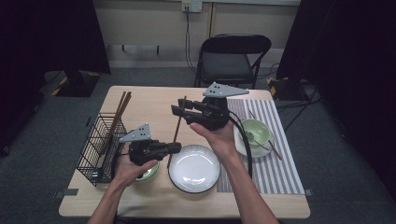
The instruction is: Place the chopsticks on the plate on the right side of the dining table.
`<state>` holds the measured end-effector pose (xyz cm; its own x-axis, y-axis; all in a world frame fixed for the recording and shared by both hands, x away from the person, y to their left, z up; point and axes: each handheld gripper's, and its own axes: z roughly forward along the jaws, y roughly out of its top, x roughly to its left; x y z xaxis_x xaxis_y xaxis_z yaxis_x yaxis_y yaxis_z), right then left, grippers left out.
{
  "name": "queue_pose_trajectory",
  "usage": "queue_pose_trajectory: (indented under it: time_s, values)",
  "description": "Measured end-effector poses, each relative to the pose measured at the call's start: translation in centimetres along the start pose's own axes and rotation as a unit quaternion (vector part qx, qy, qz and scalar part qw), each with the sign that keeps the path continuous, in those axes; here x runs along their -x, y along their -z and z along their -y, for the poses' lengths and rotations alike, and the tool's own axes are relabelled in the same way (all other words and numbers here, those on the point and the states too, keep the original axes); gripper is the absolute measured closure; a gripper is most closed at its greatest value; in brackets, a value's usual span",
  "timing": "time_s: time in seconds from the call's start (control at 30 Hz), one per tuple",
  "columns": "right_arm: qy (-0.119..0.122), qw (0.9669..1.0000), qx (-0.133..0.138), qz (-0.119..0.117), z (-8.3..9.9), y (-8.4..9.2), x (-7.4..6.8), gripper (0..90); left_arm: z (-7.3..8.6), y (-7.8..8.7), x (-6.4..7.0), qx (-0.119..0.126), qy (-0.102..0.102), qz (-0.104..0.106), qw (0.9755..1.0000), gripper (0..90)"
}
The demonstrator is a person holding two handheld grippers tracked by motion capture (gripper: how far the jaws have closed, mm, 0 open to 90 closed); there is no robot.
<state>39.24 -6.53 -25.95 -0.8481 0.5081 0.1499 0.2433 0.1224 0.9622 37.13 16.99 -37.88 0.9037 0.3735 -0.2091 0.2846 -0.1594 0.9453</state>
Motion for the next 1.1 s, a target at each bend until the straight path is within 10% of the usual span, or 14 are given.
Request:
queue_pose_trajectory:
  time_s: [0.63, 1.1]
  values:
    - [-0.016, 0.9981, -0.005, -0.059, 4.8, -2.7, -1.2, 84.1, 0.2, 1.5, -0.1, 0.024, 0.017, -0.002, 0.9995, 84.8]
    - [-0.01, 0.9977, -0.002, -0.066, 4.0, -2.8, -1.4, 85.4, 1.4, 2.0, -0.5, 0.007, 0.026, -0.007, 0.9996, 77.4]
